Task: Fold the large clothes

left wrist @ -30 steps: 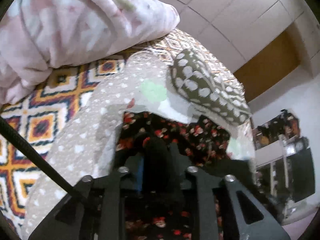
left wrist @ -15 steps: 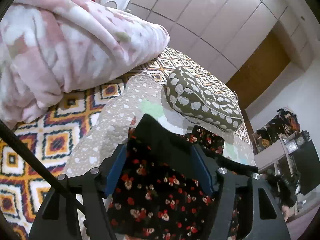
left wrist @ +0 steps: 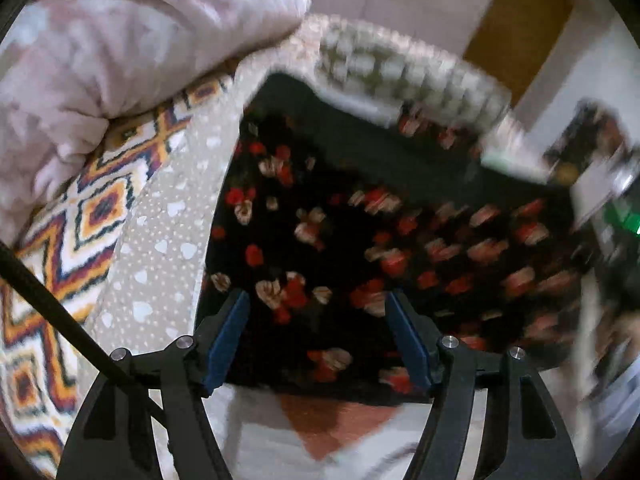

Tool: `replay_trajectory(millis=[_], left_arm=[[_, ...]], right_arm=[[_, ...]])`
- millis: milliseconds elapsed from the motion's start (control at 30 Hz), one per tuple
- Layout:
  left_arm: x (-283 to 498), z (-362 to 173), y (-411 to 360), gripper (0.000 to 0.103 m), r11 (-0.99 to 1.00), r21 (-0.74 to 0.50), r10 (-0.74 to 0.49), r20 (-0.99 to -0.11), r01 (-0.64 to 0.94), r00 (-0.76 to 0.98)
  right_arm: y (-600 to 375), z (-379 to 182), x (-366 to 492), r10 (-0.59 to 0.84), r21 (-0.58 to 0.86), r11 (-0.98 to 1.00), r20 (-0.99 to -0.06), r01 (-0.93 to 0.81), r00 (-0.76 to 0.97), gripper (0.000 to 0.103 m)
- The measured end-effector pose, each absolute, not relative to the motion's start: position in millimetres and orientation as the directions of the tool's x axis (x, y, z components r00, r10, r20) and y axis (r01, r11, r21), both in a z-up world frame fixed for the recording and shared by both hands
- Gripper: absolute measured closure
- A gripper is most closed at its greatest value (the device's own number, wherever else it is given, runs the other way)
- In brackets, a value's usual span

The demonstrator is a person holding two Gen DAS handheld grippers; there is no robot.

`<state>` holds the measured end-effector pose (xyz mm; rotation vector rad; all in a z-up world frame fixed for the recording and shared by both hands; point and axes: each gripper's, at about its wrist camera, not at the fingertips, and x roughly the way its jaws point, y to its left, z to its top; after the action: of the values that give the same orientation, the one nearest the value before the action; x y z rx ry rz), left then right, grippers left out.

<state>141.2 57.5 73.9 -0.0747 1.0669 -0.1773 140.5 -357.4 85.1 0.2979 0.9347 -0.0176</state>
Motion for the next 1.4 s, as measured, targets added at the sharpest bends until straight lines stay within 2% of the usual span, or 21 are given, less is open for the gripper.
replay_trajectory(millis=[67, 100, 267, 367, 433, 500, 533, 567, 600, 767, 867, 1000, 1033, 1067, 1100, 1167, 1300, 1400], left_arm=[[156.8, 60.3, 55.8, 0.034, 0.992, -0.068, -0.11, -0.873, 0.104, 0.474], [166.8, 54.6, 58.9, 0.034, 0.993, -0.072, -0.108, -0.875, 0.094, 0.471], [203.3, 33.2, 82.2, 0.028, 0.974, -0.226, -0.206, -0.886, 0.0, 0.415], [205.4, 34.9, 94.7, 0.027, 0.958, -0.286, -0.247, -0.874, -0.032, 0.417], [199.6, 44.6, 105.0, 0.028, 0.949, -0.308, -0.249, -0.863, -0.068, 0.439], [192.1, 55.2, 116.0, 0.028, 0.931, -0.352, -0.276, -0.851, -0.094, 0.447], [185.9, 61.9, 121.2, 0.028, 0.919, -0.383, -0.302, -0.839, -0.097, 0.452], [178.1, 69.2, 125.0, 0.028, 0.907, -0.411, -0.328, -0.827, -0.094, 0.457], [170.5, 76.1, 126.1, 0.028, 0.897, -0.433, -0.349, -0.815, -0.085, 0.463], [116.2, 103.6, 110.9, 0.028, 0.866, -0.499, -0.444, -0.764, 0.006, 0.468], [84.7, 108.7, 98.5, 0.028, 0.853, -0.52, -0.485, -0.751, 0.053, 0.447], [51.1, 105.8, 81.7, 0.028, 0.865, -0.496, -0.473, -0.763, 0.071, 0.44], [45.4, 103.7, 77.7, 0.028, 0.87, -0.489, -0.469, -0.771, 0.071, 0.431], [41.1, 101.6, 75.0, 0.028, 0.875, -0.479, -0.461, -0.781, 0.071, 0.421], [38.0, 101.1, 73.5, 0.028, 0.882, -0.466, -0.451, -0.789, 0.07, 0.418], [30.1, 105.8, 74.3, 0.028, 0.902, -0.426, -0.414, -0.799, 0.076, 0.436], [20.3, 116.0, 85.8, 0.028, 0.932, -0.353, -0.347, -0.801, 0.083, 0.488], [20.2, 108.9, 95.0, 0.028, 0.931, -0.36, -0.342, -0.805, 0.059, 0.484]], right_arm=[[-362.5, 72.4, 157.3, 0.027, 0.171, 0.966, -0.811, 0.193, 0.584, 0.085], [-366.6, 65.8, 167.7, 0.002, 0.149, 0.966, -0.823, 0.212, 0.567, 0.085], [-376.8, 39.7, 216.0, -0.098, 0.035, 0.963, -0.877, 0.266, 0.471, 0.085], [-380.5, 39.8, 229.2, -0.114, 0.023, 0.957, -0.887, 0.29, 0.448, 0.085], [-383.3, 53.6, 223.4, -0.096, 0.049, 0.957, -0.874, 0.285, 0.476, 0.084], [-390.0, 75.8, 204.5, -0.073, 0.098, 0.953, -0.843, 0.286, 0.532, 0.077], [-394.7, 87.2, 192.4, -0.06, 0.128, 0.947, -0.83, 0.295, 0.555, 0.069], [-401.0, 99.3, 174.6, -0.055, 0.158, 0.938, -0.811, 0.309, 0.582, 0.051], [-407.2, 110.5, 152.2, -0.04, 0.193, 0.932, -0.788, 0.308, 0.614, 0.041], [-413.9, 114.5, 63.7, 0.073, 0.296, 0.923, -0.761, 0.245, 0.644, 0.035], [-408.8, 87.6, 20.1, 0.178, 0.386, 0.9, -0.75, 0.203, 0.637, 0.035], [-385.9, 42.5, -3.7, 0.286, 0.464, 0.872, -0.744, 0.159, 0.604, 0.035], [-381.9, 32.7, -1.5, 0.302, 0.486, 0.859, -0.736, 0.161, 0.606, 0.038], [-377.4, 27.1, -0.3, 0.317, 0.508, 0.846, -0.721, 0.16, 0.616, 0.066], [-374.5, 24.1, 3.5, 0.363, 0.552, 0.823, -0.695, 0.137, 0.621, 0.083], [-376.1, 30.6, 7.4, 0.388, 0.579, 0.802, -0.69, 0.144, 0.611, 0.087], [-400.3, 78.6, -8.8, 0.281, 0.481, 0.865, -0.7, 0.142, 0.657, 0.095], [-419.0, 78.8, -16.5, 0.182, 0.399, 0.892, -0.748, 0.212, 0.639, 0.103]])
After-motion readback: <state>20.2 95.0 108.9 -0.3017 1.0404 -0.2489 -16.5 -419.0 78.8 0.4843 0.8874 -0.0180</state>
